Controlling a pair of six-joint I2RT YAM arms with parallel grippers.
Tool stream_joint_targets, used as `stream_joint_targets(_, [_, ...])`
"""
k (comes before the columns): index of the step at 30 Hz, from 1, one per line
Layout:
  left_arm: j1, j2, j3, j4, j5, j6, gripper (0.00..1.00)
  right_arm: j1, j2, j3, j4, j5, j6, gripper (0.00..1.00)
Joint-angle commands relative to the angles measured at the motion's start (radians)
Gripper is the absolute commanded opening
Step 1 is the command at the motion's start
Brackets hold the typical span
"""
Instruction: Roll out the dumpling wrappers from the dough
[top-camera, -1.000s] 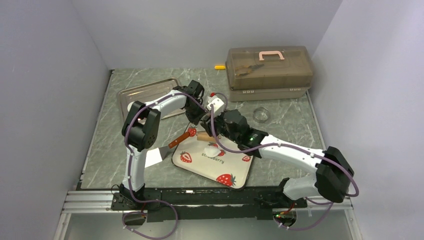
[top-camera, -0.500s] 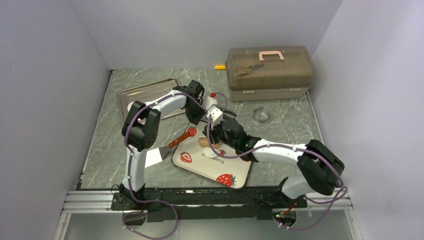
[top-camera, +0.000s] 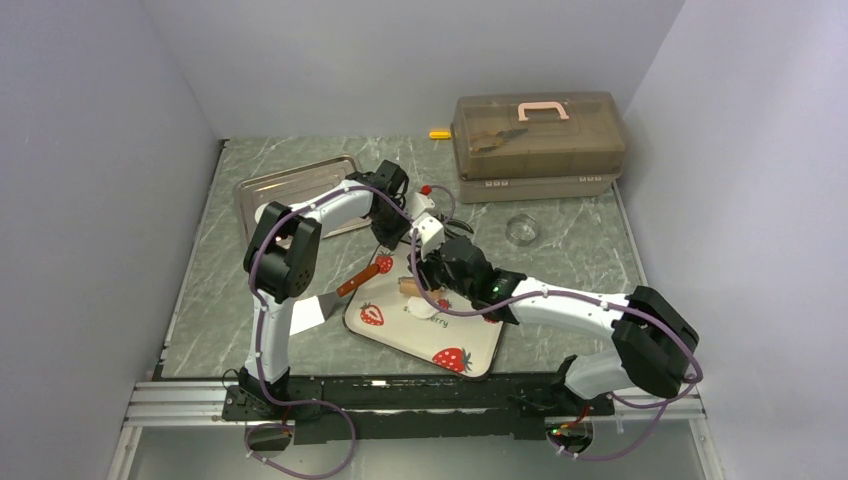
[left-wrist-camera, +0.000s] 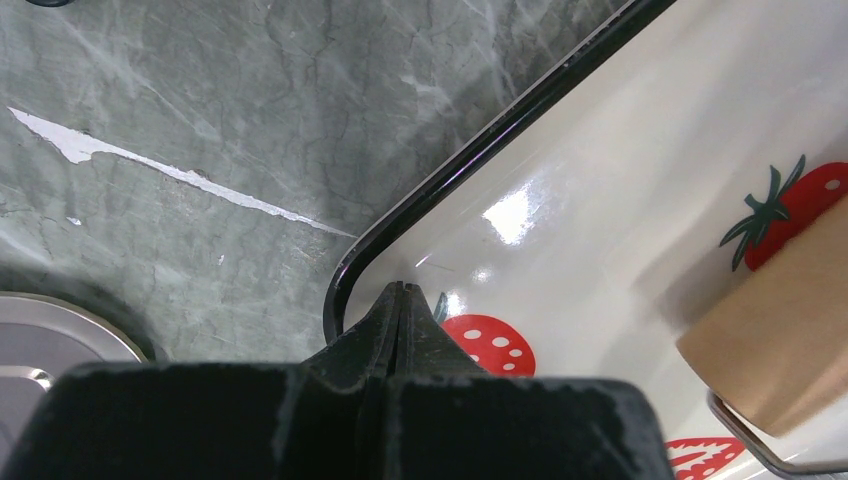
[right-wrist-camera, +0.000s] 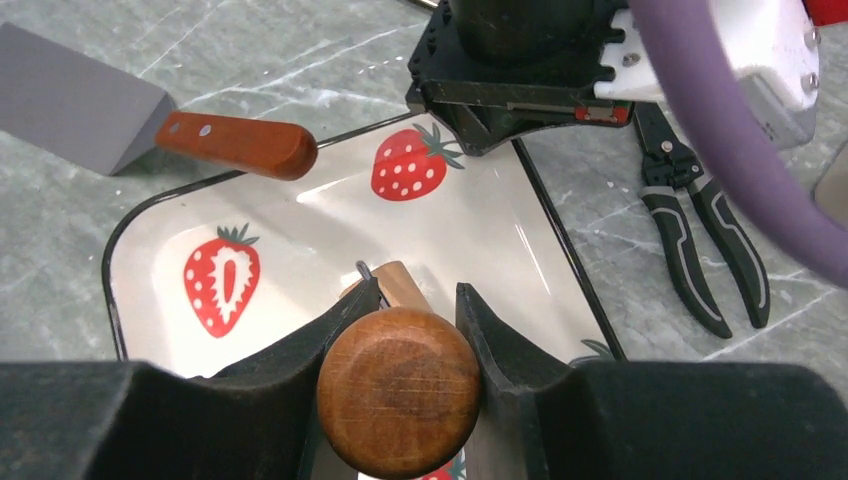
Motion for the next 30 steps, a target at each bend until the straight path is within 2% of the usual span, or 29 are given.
stream_joint_targets(1, [-0.001, 0.041, 0.012, 0.014, -0.032, 0.017, 0.0, 0.01, -0.061, 0.158, -0.099, -0.044, -0.064, 0.0])
stream_joint_targets(4, [0.0, 0.039, 0.009, 0.017, -0.03, 0.017, 0.0, 0.011, -0.062, 0.18, -0.103, -0.103, -0.071, 0.0])
stream_joint_targets(10, [-0.001, 0.038, 0.008, 0.017, -0.029, 0.015, 0.0, 0.01, -0.019, 0.152, -0.183, -0.137, 0.023, 0.0])
stream_joint_targets(16, [-0.001, 0.039, 0.01, 0.015, -0.03, 0.017, 0.0, 0.01, -0.005, 0.06, -0.159, -0.087, 0.06, 0.0])
stream_joint_targets(22, [-0.001, 0.036, 0.008, 0.018, -0.028, 0.016, 0.0, 0.018, 0.105, -0.046, -0.143, -0.061, 0.091, 0.0])
stream_joint_targets(30, [-0.001, 0.04, 0.012, 0.015, -0.029, 0.016, 0.0, 0.042, 0.141, -0.105, -0.167, -0.013, 0.102, 0.0])
